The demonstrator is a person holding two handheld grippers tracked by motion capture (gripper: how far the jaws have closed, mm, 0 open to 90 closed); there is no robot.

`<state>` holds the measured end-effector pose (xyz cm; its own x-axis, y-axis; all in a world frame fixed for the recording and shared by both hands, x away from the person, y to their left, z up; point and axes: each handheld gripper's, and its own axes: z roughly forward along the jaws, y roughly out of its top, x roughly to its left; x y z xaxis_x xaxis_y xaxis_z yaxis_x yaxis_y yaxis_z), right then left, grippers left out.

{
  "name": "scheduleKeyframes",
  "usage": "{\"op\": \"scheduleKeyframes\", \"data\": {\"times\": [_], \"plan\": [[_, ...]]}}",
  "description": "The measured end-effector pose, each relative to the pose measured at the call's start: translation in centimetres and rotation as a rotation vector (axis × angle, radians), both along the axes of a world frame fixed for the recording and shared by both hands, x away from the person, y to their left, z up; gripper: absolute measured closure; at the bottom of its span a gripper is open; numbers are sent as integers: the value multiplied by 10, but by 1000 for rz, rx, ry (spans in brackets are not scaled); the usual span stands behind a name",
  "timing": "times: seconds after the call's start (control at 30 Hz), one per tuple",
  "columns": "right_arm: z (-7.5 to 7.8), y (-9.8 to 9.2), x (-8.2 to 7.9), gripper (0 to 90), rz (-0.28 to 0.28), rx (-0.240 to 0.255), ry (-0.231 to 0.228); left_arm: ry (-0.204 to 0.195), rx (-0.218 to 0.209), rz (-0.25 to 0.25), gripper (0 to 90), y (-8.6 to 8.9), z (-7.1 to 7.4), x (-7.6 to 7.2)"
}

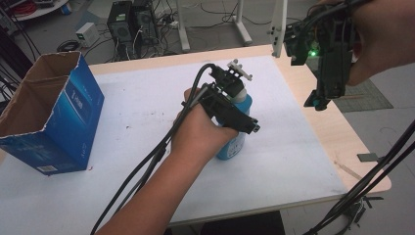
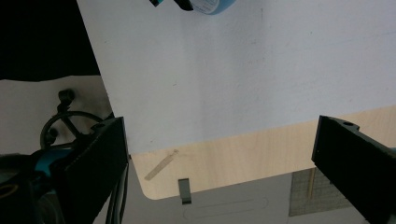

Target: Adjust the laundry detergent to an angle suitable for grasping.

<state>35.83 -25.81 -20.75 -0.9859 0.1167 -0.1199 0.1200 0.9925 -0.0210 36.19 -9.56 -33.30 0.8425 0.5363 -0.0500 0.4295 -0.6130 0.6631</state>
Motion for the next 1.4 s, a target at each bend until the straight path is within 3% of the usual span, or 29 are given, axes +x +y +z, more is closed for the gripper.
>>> {"op": "scheduleKeyframes", "data": {"times": [0.3,1.4], "plan": [[0,-1,0,30,-2,0,-3,-16,24,-8,138,-3,-2,-2],[-1,-1,0,31,5,-2,-6,-46,27,-1,241,-6,0,-6]]}}
